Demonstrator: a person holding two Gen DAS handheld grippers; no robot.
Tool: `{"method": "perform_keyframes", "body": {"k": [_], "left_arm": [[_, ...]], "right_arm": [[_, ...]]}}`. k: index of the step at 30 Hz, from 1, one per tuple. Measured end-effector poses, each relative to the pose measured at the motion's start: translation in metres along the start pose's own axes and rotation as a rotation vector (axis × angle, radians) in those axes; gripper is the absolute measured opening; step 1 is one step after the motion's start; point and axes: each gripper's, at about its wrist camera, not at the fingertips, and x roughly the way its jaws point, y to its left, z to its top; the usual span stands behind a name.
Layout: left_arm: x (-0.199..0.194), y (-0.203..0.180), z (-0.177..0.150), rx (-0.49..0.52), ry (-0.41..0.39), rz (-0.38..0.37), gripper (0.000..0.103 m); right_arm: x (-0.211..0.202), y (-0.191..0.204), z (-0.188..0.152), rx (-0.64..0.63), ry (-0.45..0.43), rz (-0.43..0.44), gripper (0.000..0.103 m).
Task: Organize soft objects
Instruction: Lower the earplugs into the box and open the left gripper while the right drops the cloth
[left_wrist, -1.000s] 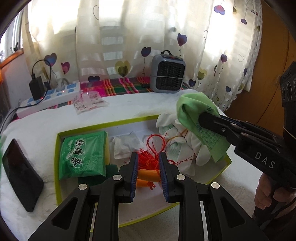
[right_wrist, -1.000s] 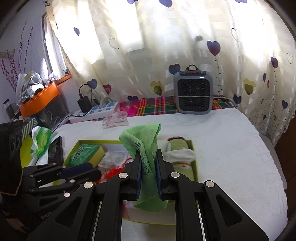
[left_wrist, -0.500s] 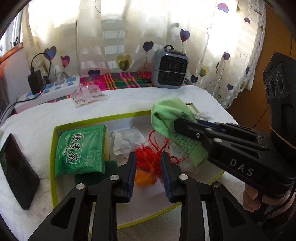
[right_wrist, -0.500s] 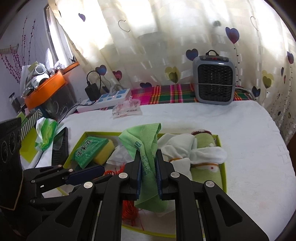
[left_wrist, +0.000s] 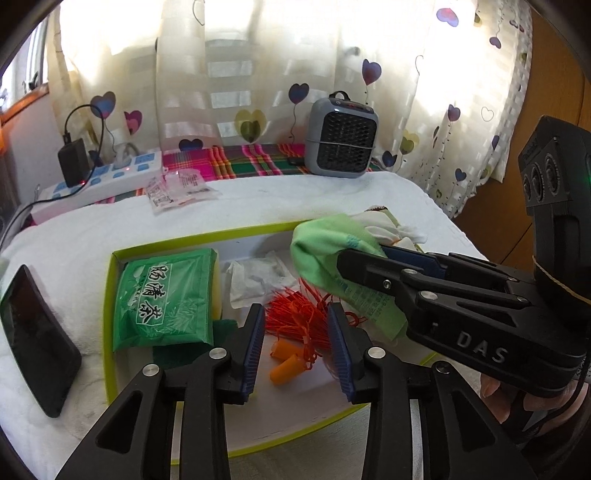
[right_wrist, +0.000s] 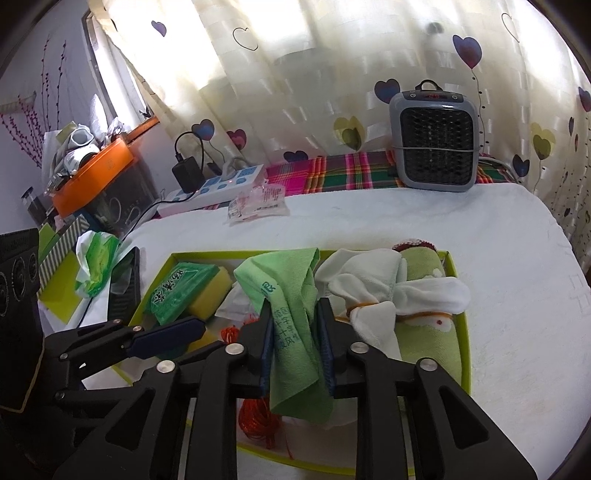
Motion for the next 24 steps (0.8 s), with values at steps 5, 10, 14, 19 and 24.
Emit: {"method": "perform_keyframes", "body": {"k": [5,10,14,19,24], "left_arm": [[-0.002,0.000,0.000,0.001,-0.002,0.005,0.036],[-0.008,-0.001,-0.002,0.003,-0.008,0.012,0.036],[-0.013,-0.002,-0.004,0.004,-0.010,0.017,0.036],[-0.022,-0.004,-0.010,0.004,-0.010,0.037,0.036],[-0.029,-0.005,-0.020,0.002,-0.002,0.061,0.039]], "right_arm": [[-0.004,0.003,0.000,-0.006,-0.009,0.008,0.041],[-0.008,0.002,0.000,0.007,-0.016,0.010,0.043],[-0.013,0.003,-0.003,0.011,-0.022,0.010,0.044],[-0.019,0.004,-0.007,0.021,-0.026,0.008,0.044],[-0.028,0.008,-0.014,0.011,-0.031,0.011,0.044]]}}
